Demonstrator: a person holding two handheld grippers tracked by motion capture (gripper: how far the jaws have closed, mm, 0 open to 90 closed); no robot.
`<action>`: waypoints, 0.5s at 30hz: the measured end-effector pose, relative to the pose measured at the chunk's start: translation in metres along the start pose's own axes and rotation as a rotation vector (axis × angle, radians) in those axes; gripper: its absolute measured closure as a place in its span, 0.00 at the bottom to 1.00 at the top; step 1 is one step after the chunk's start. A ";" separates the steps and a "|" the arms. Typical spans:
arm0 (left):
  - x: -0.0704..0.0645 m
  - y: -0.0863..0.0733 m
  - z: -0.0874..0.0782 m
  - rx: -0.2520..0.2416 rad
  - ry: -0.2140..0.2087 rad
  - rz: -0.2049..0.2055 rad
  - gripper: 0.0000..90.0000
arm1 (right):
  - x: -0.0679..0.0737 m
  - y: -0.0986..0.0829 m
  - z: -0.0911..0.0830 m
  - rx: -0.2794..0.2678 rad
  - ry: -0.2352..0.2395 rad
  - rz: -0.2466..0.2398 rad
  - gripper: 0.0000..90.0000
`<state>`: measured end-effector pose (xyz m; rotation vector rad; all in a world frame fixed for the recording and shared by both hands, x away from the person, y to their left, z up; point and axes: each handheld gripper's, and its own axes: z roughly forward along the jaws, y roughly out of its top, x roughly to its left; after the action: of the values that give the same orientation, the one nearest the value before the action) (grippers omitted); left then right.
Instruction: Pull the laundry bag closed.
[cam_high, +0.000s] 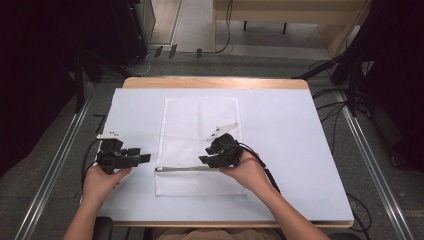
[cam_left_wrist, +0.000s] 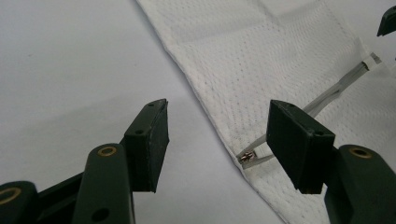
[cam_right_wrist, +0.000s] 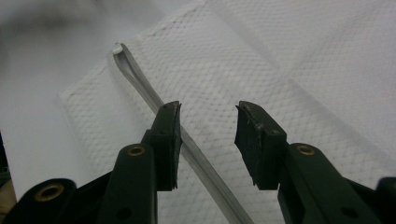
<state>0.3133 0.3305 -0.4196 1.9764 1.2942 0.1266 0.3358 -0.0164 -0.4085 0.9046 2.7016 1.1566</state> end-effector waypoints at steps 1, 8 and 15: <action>0.000 0.000 0.000 -0.001 0.001 -0.001 0.44 | 0.002 0.001 0.000 0.002 0.003 0.000 0.69; 0.001 0.001 0.001 0.005 -0.004 0.001 0.45 | 0.014 0.009 0.008 0.000 0.029 -0.013 0.74; 0.002 0.003 0.002 0.006 -0.011 -0.004 0.46 | 0.029 0.018 0.032 0.023 0.072 -0.024 0.78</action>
<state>0.3171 0.3306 -0.4196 1.9768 1.2927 0.1108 0.3299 0.0295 -0.4146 0.8479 2.7794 1.1781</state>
